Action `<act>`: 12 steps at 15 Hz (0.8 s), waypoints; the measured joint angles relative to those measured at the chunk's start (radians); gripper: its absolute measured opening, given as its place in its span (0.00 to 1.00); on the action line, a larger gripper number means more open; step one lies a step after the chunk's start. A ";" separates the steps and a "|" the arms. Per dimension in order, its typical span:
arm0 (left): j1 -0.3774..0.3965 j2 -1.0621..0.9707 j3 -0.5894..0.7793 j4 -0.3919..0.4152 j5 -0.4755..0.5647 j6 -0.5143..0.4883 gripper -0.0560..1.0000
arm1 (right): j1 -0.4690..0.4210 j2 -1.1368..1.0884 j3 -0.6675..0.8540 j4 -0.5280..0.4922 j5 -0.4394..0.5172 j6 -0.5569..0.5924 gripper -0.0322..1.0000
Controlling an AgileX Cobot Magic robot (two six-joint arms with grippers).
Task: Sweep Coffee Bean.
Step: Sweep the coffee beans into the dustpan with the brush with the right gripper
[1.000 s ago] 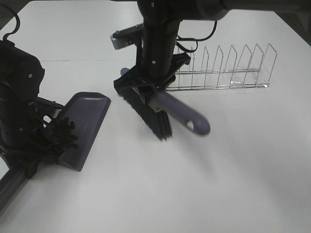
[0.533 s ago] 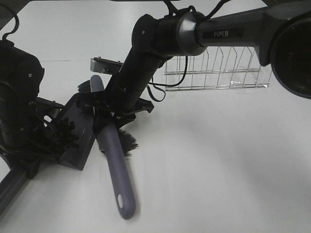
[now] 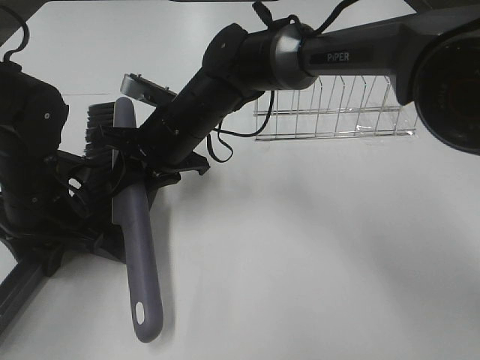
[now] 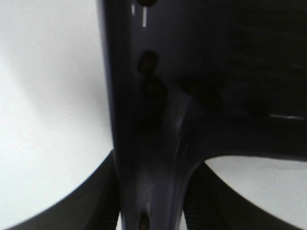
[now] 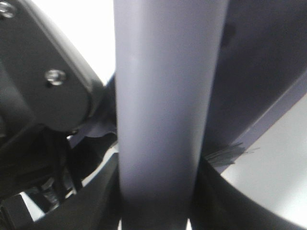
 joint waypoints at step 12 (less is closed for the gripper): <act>-0.004 -0.007 0.057 0.028 0.077 0.014 0.37 | 0.003 -0.272 0.019 -0.827 0.349 0.323 0.33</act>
